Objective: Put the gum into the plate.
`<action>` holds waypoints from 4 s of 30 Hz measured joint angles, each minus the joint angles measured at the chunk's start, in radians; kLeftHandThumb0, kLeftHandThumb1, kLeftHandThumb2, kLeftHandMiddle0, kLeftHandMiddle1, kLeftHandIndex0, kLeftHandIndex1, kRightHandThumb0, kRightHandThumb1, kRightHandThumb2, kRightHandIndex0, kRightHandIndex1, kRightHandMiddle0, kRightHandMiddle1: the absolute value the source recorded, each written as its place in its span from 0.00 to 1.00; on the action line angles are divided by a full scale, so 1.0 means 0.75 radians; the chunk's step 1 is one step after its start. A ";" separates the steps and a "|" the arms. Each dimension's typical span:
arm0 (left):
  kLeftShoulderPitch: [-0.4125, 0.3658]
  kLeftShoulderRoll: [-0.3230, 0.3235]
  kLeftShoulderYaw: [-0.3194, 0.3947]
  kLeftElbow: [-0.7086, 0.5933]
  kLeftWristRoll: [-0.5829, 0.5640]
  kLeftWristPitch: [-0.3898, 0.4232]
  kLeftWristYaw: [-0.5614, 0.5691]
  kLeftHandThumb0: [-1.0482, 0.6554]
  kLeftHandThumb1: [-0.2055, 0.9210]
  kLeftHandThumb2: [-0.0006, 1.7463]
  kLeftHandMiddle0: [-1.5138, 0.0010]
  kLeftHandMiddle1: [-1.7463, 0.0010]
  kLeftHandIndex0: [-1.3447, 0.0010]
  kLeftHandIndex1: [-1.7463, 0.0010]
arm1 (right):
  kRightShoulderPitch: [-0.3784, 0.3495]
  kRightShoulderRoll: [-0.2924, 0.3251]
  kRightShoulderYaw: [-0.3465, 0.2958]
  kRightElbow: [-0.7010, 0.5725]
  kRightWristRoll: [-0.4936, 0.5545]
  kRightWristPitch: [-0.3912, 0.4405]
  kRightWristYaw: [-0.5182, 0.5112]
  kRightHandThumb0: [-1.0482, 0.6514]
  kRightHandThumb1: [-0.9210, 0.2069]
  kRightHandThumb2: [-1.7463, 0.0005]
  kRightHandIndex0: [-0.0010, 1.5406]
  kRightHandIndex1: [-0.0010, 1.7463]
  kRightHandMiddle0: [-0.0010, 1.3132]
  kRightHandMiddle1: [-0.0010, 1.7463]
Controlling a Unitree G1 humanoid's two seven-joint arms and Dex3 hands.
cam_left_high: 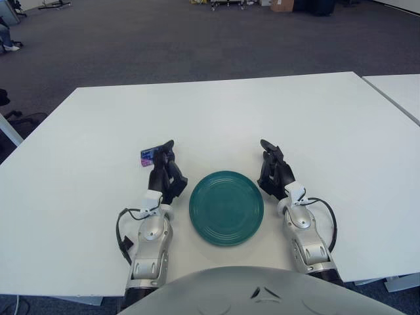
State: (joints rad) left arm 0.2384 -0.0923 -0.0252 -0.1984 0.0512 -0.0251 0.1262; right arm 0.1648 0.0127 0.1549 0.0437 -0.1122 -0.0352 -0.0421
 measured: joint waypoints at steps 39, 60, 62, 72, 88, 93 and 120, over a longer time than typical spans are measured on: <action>-0.434 0.824 -0.288 0.352 0.745 0.164 -0.205 0.04 1.00 0.37 0.77 0.99 0.97 0.47 | -0.064 0.027 0.011 0.172 -0.055 -0.167 -0.084 0.25 0.00 0.43 0.11 0.01 0.00 0.29; -0.598 0.865 -0.450 0.704 0.890 0.049 -0.298 0.00 1.00 0.36 0.85 1.00 1.00 0.50 | -0.063 0.042 -0.014 0.122 -0.043 -0.062 -0.078 0.22 0.00 0.44 0.11 0.00 0.00 0.28; -0.600 0.865 -0.454 0.715 0.899 0.044 -0.289 0.00 1.00 0.35 0.86 1.00 1.00 0.51 | -0.067 0.042 -0.017 0.123 -0.041 -0.054 -0.074 0.22 0.00 0.44 0.11 0.00 0.00 0.28; -0.665 0.852 -0.475 0.876 0.912 0.028 -0.227 0.00 1.00 0.32 0.90 1.00 1.00 0.52 | -0.082 0.042 -0.031 0.143 -0.039 -0.051 -0.078 0.21 0.00 0.44 0.12 0.01 0.00 0.28; -0.759 0.788 -0.493 1.099 0.906 0.005 -0.074 0.00 1.00 0.34 0.87 0.99 0.98 0.47 | -0.094 0.034 -0.039 0.181 -0.043 -0.099 -0.095 0.20 0.00 0.44 0.12 0.00 0.00 0.29; -0.784 0.766 -0.492 1.189 0.886 -0.050 0.014 0.00 1.00 0.35 0.82 0.97 0.94 0.43 | -0.090 0.031 -0.033 0.178 -0.055 -0.103 -0.100 0.20 0.00 0.44 0.13 0.00 0.00 0.30; -0.800 0.677 -0.436 1.282 0.879 0.094 0.375 0.00 1.00 0.35 0.80 0.98 0.96 0.44 | -0.097 0.036 -0.037 0.185 -0.049 -0.106 -0.101 0.18 0.00 0.43 0.15 0.01 0.00 0.31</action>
State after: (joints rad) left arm -0.3613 0.4154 -0.3523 0.7630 0.7103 0.0456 0.4072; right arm 0.0922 0.0400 0.1269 0.1822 -0.1488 -0.1147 -0.1177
